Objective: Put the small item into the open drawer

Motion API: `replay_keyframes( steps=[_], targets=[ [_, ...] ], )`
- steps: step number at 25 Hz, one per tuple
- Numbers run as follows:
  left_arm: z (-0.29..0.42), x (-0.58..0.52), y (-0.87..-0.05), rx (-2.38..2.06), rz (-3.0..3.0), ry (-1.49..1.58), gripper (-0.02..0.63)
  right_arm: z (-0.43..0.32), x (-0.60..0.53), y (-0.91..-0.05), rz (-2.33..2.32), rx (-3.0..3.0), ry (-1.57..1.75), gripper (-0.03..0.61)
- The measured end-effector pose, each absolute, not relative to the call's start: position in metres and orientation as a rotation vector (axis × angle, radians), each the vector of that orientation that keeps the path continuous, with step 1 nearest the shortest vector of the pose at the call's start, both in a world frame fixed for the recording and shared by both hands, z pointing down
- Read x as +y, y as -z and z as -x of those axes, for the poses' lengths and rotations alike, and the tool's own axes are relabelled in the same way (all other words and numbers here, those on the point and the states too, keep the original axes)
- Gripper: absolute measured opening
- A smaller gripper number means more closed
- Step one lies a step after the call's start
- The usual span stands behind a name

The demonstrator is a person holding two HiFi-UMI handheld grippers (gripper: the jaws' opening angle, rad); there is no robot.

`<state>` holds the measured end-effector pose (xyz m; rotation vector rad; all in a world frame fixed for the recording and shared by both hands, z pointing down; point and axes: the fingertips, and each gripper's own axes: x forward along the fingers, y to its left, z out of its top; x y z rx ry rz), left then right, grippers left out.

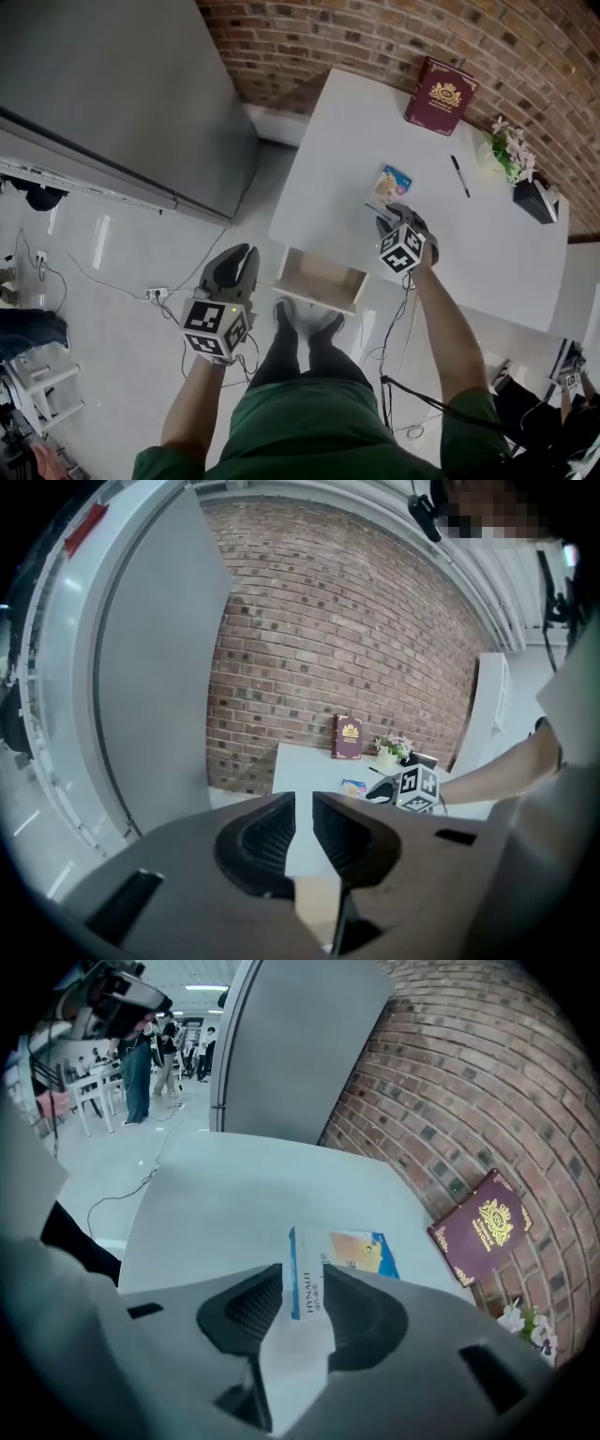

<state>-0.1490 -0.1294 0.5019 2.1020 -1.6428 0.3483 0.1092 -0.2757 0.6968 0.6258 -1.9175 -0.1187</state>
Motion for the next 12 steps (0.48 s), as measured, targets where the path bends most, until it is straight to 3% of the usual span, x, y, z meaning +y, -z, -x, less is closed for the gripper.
replay_keyframes(
  steps=[12],
  targets=[
    [0.163, -0.117, -0.51, -1.681, -2.073, -0.353, 0.052, -0.114, -0.282, -0.713, -0.617, -1.877, 0.115, 0.141]
  ],
)
